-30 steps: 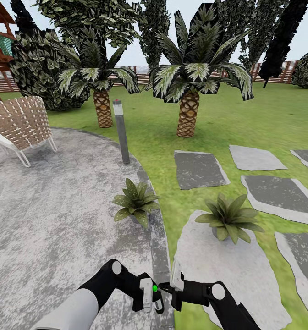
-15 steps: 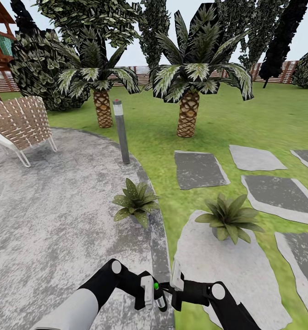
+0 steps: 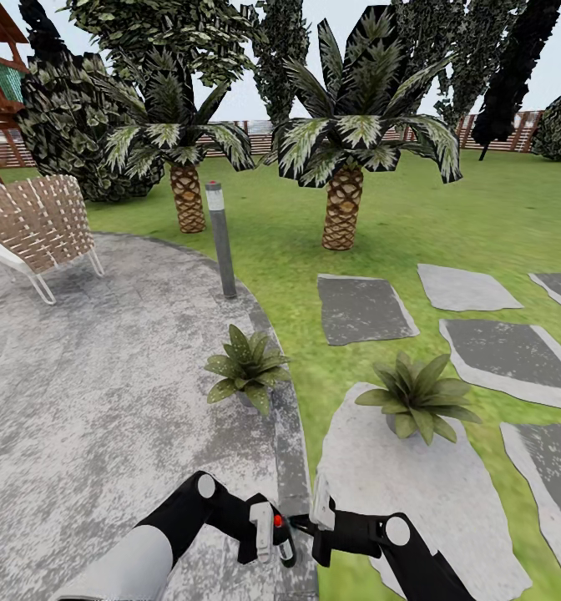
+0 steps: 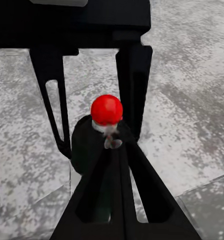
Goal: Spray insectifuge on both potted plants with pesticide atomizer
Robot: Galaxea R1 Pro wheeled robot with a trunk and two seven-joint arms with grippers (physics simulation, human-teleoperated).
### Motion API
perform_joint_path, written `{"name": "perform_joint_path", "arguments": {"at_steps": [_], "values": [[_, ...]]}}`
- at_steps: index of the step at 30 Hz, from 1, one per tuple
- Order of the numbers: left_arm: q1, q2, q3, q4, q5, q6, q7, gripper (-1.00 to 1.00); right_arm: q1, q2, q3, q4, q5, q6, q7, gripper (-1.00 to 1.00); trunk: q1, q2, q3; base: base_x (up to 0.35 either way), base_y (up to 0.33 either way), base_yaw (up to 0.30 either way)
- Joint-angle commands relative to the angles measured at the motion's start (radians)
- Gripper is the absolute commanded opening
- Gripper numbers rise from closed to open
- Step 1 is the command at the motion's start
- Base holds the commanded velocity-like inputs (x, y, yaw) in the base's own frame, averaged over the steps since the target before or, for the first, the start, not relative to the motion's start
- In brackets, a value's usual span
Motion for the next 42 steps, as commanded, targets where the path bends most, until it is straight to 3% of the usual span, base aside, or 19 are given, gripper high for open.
{"name": "perform_joint_path", "arguments": {"at_steps": [1,5,12,13,16,18,21,23,26,28,29,30,31,33,35,37,38,40,42], "values": [[0.000,0.026,0.000,-0.001,-0.005,-0.002,-0.002,-1.00,0.000,0.000,-0.001,0.000,0.008,-0.004,0.001,-1.00,0.000,0.000,-0.001,0.000,0.000,0.000],[0.021,0.147,-0.001,-0.001,-0.007,-0.001,-0.002,-1.00,0.000,-0.001,-0.001,0.000,0.008,-0.004,0.001,-1.00,0.000,0.000,-0.001,0.000,0.000,0.000],[0.064,0.308,-0.002,0.001,-0.006,-0.001,-0.002,-1.00,0.000,-0.001,-0.001,0.005,0.010,-0.005,-0.001,-1.00,0.000,0.000,-0.001,0.000,0.000,0.000],[0.067,0.332,-0.001,0.010,-0.005,-0.001,-0.002,-1.00,0.000,-0.003,-0.003,0.005,0.009,-0.006,-0.002,1.00,0.000,0.000,-0.001,0.000,0.000,0.000],[0.077,0.365,0.006,0.025,-0.002,0.004,0.004,-1.00,0.000,-0.011,-0.009,0.005,0.009,-0.005,-0.003,1.00,0.000,0.000,-0.001,0.000,0.000,0.000],[0.079,0.372,0.016,0.028,0.009,0.008,0.039,-1.00,0.000,-0.013,-0.010,0.006,0.009,-0.004,-0.012,1.00,0.000,0.000,-0.001,0.000,0.000,0.000],[0.086,0.367,0.056,0.076,0.047,0.011,0.201,-1.00,0.000,-0.032,-0.023,0.035,0.010,-0.005,-0.067,1.00,0.000,0.000,-0.001,0.000,0.000,0.000],[0.089,0.354,0.094,0.176,0.125,0.009,0.388,-1.00,0.000,-0.075,-0.049,0.131,0.008,-0.009,-0.200,1.00,0.000,0.000,-0.001,0.000,0.000,0.000],[0.092,0.326,0.111,0.271,0.258,0.002,0.631,-1.00,0.000,-0.101,-0.076,0.286,0.005,-0.010,-0.432,1.00,0.000,0.000,-0.001,0.000,0.000,0.000],[0.101,0.310,0.115,0.328,0.390,-0.004,0.806,-1.00,0.000,-0.106,-0.087,0.420,0.002,-0.011,-0.658,1.00,0.000,0.000,-0.001,0.000,0.000,0.000],[0.111,0.304,0.115,0.342,0.468,-0.006,0.860,-1.00,0.001,-0.107,-0.090,0.485,-0.001,-0.012,-0.774,1.00,0.000,0.000,-0.001,0.000,0.000,0.000],[0.120,0.303,0.116,0.346,0.523,-0.010,0.884,-1.00,0.001,-0.107,-0.091,0.524,-0.003,-0.014,-0.851,1.00,0.000,0.000,-0.001,0.000,0.000,0.000],[0.139,0.303,0.116,0.348,0.631,-0.043,0.910,-1.00,0.001,-0.106,-0.103,0.587,-0.006,-0.030,-0.999,1.00,0.000,0.000,-0.001,0.000,0.000,0.000],[0.165,0.308,0.116,0.349,0.743,-0.108,0.923,-1.00,0.002,-0.105,-0.154,0.638,-0.007,-0.089,-1.139,1.00,0.000,0.000,-0.001,0.000,0.000,0.000],[0.194,0.312,0.116,0.348,0.817,-0.149,0.943,-1.00,0.004,-0.107,-0.227,0.657,-0.006,-0.158,-1.204,1.00,0.000,0.000,-0.001,0.000,0.000,0.000],[0.219,0.314,0.116,0.346,0.856,-0.164,0.978,-1.00,0.006,-0.109,-0.291,0.662,-0.006,-0.187,-1.223,1.00,0.000,0.000,-0.001,0.000,0.000,0.000],[0.233,0.315,0.116,0.342,0.876,-0.170,1.017,-1.00,0.007,-0.114,-0.355,0.664,-0.006,-0.202,-1.231,1.00,0.000,0.000,-0.001,0.000,0.000,0.000],[0.242,0.313,0.112,0.340,0.885,-0.178,1.057,-1.00,0.010,-0.122,-0.438,0.665,-0.006,-0.217,-1.235,1.00,0.000,0.000,-0.001,0.000,0.000,0.000],[0.245,0.308,0.111,0.342,0.886,-0.194,1.068,-1.00,0.010,-0.123,-0.476,0.666,-0.006,-0.222,-1.235,1.00,0.000,0.000,-0.001,0.000,0.000,0.000]]}}
